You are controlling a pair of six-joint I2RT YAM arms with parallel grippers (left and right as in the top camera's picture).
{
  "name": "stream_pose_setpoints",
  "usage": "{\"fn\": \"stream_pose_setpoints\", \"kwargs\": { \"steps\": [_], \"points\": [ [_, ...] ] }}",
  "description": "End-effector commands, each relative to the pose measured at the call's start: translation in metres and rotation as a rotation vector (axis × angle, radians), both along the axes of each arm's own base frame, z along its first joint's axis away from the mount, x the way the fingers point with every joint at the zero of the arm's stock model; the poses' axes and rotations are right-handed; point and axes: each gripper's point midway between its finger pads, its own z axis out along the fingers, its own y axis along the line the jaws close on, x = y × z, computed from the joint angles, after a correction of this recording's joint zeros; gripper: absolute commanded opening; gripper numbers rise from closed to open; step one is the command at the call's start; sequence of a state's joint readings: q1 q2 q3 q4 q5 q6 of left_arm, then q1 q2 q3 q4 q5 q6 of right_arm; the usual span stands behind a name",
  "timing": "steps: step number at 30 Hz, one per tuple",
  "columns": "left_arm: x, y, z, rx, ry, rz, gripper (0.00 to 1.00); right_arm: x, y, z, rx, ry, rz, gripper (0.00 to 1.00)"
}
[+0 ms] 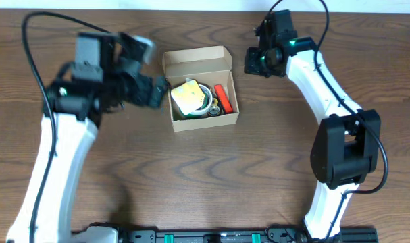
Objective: Pack container
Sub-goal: 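Release the sticky notes and raise both grippers beside the box, then push the box lid closed with both grippers from the back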
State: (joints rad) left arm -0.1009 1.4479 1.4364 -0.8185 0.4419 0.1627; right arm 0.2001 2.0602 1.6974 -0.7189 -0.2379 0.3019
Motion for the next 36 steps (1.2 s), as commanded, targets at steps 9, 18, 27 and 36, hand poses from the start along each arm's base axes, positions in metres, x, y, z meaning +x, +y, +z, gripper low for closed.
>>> {"fn": "stream_pose_setpoints", "kwargs": {
  "steps": [9, 18, 27, 36],
  "points": [
    [0.072, 0.017, -0.107, -0.248, 0.208, 0.034, 0.21, 0.011, 0.014, -0.019, 0.071, -0.016, 0.066, 0.01],
    [0.104, 0.003, -0.18, -0.44, 0.365, 0.14, 0.06, 0.023, 0.033, -0.057, 0.196, 0.032, 0.042, 0.01],
    [0.115, -0.025, -0.199, -0.599, 0.438, 0.103, 0.06, 0.029, 0.057, -0.08, 0.35, 0.063, 0.066, 0.01],
    [0.13, -0.045, -0.175, -0.641, 0.396, 0.019, 0.06, 0.04, 0.079, -0.053, 0.508, -0.038, 0.185, 0.02]
  ]
}}
